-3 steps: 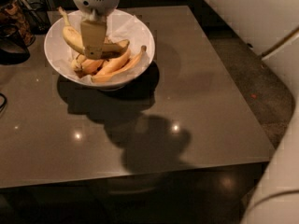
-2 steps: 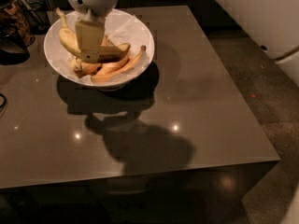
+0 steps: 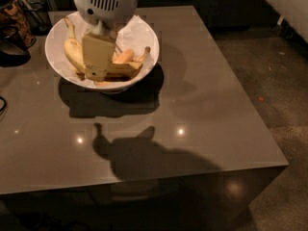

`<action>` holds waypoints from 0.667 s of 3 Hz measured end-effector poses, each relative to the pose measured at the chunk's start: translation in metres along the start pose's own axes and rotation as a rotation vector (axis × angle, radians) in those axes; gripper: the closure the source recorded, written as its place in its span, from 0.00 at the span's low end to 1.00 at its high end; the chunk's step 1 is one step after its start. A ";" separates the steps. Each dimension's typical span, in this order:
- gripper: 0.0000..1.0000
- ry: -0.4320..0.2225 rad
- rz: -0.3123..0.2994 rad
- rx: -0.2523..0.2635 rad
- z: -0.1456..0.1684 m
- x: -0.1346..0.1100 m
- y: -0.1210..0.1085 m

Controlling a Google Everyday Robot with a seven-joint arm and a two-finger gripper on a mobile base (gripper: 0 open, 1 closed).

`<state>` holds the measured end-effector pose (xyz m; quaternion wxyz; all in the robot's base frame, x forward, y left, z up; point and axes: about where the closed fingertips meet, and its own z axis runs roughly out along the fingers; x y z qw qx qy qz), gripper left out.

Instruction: Pick banana from white bowl

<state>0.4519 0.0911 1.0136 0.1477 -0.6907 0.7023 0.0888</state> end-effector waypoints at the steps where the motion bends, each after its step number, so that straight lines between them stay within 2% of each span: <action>1: 1.00 -0.034 0.033 0.001 0.000 0.015 0.020; 2: 1.00 -0.032 0.037 0.000 0.002 0.018 0.022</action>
Offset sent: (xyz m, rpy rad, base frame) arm -0.0183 -0.0124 -0.0055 0.0332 0.0077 -0.0254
